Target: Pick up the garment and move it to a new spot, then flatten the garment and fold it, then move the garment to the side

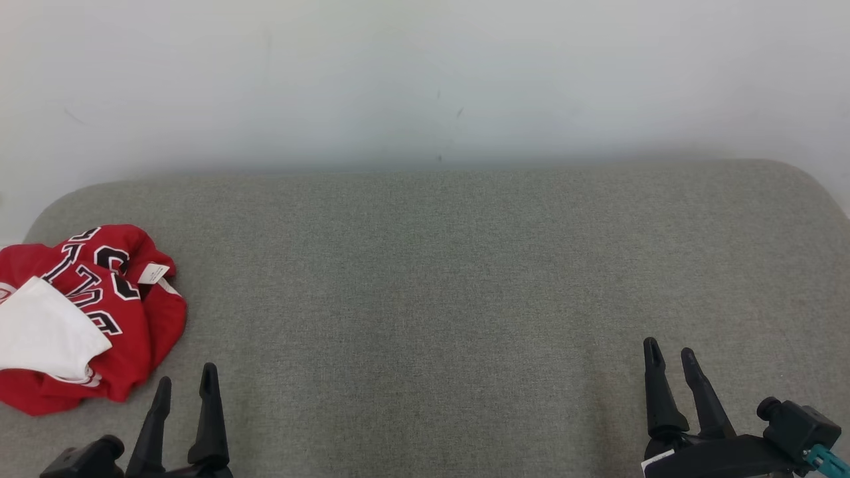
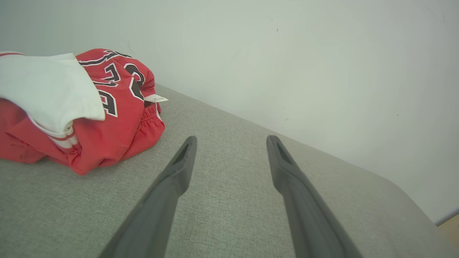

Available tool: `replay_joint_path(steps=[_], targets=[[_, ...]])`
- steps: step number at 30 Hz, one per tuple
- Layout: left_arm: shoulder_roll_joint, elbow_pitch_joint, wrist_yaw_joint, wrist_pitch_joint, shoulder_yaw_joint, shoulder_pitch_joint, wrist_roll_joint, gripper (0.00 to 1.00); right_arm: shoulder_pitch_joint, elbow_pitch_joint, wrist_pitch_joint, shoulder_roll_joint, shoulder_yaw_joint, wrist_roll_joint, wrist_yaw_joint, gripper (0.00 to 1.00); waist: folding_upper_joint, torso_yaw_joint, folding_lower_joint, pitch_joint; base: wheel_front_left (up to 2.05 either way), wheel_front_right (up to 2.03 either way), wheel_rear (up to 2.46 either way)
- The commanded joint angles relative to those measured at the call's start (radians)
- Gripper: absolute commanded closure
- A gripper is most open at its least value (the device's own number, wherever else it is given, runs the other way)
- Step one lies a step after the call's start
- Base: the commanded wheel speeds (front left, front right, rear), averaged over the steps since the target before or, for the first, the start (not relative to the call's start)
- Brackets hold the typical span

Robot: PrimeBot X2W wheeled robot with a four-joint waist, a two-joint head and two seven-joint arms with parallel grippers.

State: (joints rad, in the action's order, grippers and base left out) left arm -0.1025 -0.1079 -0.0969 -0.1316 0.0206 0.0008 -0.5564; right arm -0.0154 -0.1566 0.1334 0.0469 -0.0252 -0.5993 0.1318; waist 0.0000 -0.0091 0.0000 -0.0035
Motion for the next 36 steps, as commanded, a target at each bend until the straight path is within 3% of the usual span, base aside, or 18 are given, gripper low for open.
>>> replay_joint_path(steps=[1, 36], targets=[[-0.01, 0.016, 0.0, -0.013, -0.003, 0.005, 0.034, 0.0, 0.0, 0.011, 0.011, 0.004, -0.003, 0.037, -0.001, 0.0, 0.0, 0.0, 0.0, 0.0, 0.0, 0.0, 0.0], [-0.036, 0.053, 0.008, -0.092, -0.009, 0.036, 0.324, 0.0, 0.019, 0.023, 0.09, 0.005, -0.008, 0.356, -0.002, 0.0, 0.0, -0.003, 0.0, -0.006, 0.0, 0.0, 0.0]])
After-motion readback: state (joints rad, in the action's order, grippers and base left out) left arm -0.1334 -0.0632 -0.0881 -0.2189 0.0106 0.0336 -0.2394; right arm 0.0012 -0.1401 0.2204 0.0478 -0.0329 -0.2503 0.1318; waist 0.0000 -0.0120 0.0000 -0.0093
